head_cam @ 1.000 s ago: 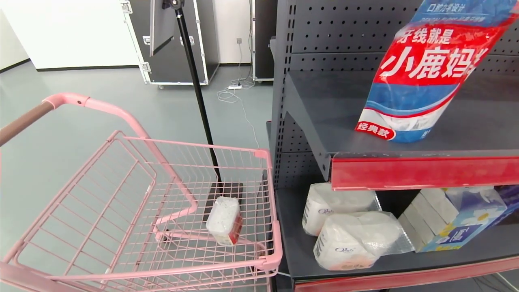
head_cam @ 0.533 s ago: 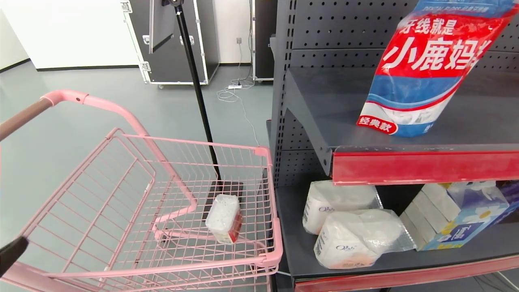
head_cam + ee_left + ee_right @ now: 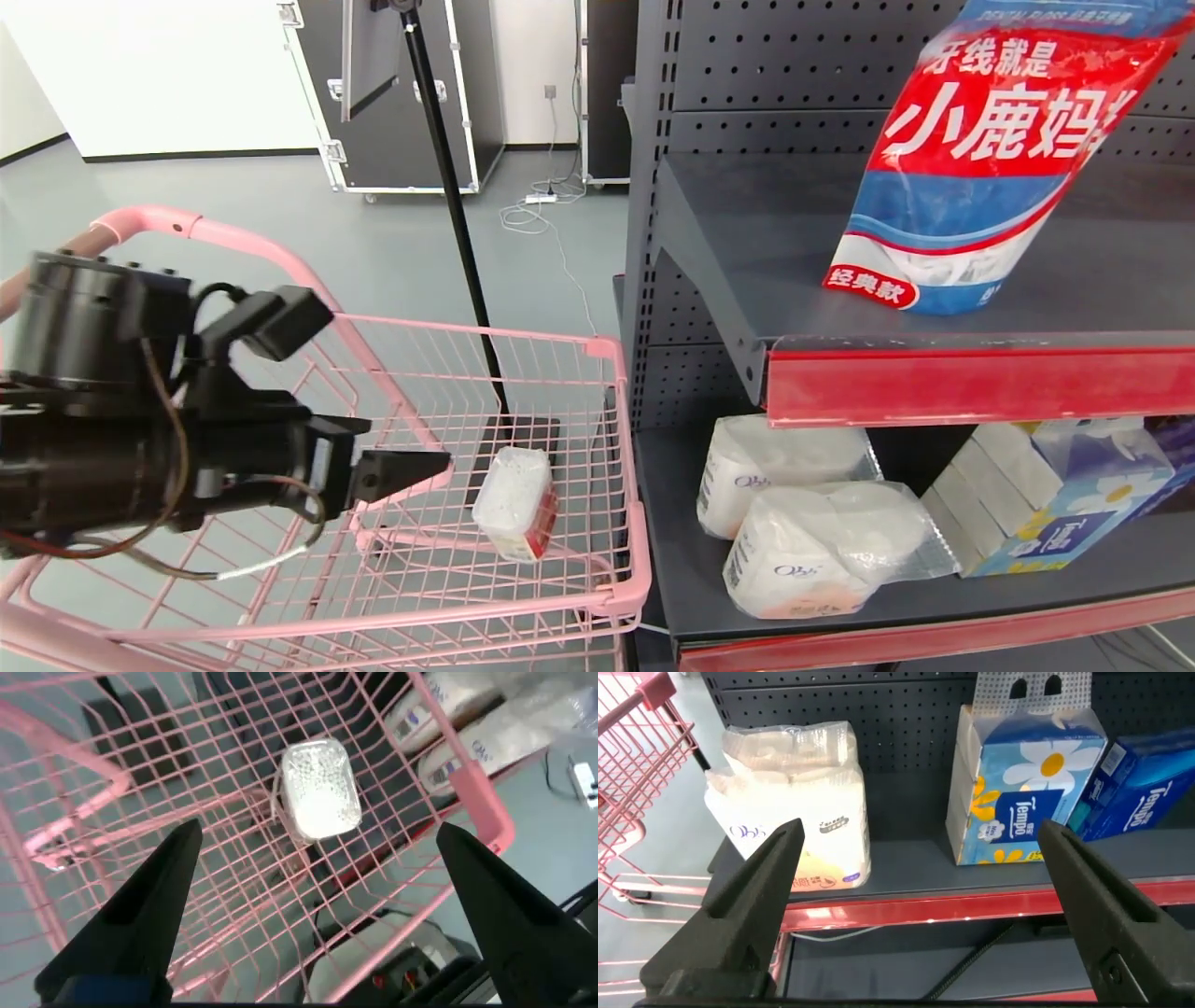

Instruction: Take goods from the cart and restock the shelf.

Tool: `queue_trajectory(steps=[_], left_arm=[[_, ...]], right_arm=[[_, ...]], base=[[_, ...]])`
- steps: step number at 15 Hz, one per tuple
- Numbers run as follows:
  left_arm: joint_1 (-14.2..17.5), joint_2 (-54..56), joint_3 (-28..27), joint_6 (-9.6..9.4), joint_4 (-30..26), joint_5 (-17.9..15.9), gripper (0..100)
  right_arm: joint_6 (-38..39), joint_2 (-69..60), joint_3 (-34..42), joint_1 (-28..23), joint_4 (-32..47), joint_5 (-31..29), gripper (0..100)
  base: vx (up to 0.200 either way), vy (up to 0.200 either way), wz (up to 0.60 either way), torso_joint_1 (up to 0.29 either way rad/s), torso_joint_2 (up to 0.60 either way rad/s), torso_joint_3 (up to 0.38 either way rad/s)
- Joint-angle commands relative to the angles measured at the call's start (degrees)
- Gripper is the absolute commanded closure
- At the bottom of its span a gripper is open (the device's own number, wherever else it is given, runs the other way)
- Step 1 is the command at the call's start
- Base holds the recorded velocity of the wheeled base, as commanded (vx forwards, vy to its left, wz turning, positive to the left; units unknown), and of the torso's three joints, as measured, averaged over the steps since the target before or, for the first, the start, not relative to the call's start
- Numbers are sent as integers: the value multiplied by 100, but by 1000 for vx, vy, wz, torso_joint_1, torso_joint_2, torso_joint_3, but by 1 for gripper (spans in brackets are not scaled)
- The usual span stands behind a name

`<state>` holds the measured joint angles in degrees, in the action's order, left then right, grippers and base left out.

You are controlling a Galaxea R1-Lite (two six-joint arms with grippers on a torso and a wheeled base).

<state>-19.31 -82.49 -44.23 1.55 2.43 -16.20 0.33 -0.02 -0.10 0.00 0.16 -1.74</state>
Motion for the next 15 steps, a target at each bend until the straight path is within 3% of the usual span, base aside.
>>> queue_trajectory(steps=[1,6,10,15], left_arm=[[-319,-1216,-253,-32,91,144,0],[-504,-1630,-429,-58,100,363,0],[-908,-1946,-613,-58,91,609,0],[-1031,-2227,-736,-58,91,882,0]], right_arm=[[-7,2,1,0,2,-1,0],[-7,2,1,0,2,7,0],[-7,2,1,0,2,7,0],[2,2,1,0,2,7,0]], base=[[0,0,0,0,0,0],[0,0,0,0,0,0],[0,0,0,0,0,0],[0,0,0,0,0,0]])
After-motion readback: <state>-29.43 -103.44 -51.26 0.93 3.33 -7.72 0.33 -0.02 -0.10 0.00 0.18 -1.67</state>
